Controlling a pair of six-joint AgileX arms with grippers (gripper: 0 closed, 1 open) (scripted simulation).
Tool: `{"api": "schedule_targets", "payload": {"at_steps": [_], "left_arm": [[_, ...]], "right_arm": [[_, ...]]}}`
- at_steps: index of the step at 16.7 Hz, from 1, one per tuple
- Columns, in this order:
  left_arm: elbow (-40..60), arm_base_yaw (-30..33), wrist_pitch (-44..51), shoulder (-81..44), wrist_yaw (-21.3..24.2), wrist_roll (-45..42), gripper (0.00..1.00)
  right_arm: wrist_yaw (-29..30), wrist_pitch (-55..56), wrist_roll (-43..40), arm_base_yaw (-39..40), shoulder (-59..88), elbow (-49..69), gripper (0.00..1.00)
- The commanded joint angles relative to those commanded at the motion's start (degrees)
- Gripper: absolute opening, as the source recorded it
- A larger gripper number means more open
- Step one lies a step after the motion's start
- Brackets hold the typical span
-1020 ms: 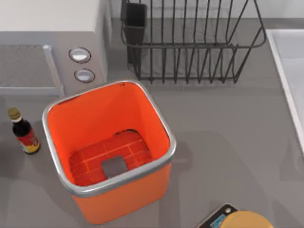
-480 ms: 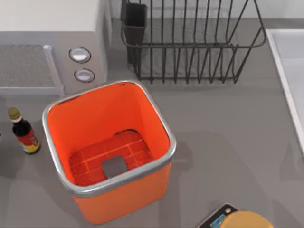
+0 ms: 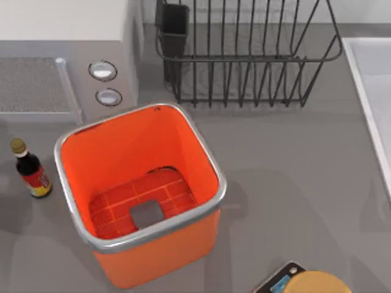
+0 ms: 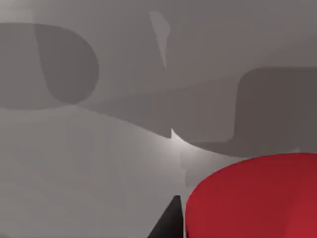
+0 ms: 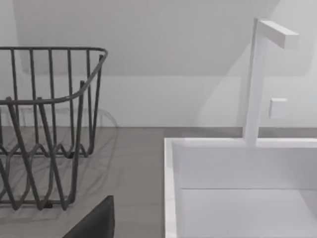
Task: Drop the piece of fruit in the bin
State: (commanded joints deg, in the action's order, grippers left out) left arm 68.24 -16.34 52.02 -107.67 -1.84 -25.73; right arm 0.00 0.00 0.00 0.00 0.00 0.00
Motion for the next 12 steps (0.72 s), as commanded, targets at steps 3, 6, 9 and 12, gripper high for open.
{"api": "schedule_targets", "payload": {"at_steps": [3, 6, 9, 12], "left_arm": [[4.9, -0.4, 6.6, 3.2, -0.7, 0.9, 0.00], [11.4, -0.7, 13.8, 5.6, -0.7, 1.1, 0.00], [17.5, -0.2, 20.7, 6.1, 0.2, 0.4, 0.00], [21.3, 0.7, 25.5, 5.3, 1.2, -0.6, 0.00]], "right_arm": [[0.0, 0.0, 0.0, 0.0, 0.0, 0.0, 1.00], [0.0, 0.0, 0.0, 0.0, 0.0, 0.0, 1.00], [0.0, 0.0, 0.0, 0.0, 0.0, 0.0, 1.00], [0.0, 0.0, 0.0, 0.0, 0.0, 0.0, 1.00]]}}
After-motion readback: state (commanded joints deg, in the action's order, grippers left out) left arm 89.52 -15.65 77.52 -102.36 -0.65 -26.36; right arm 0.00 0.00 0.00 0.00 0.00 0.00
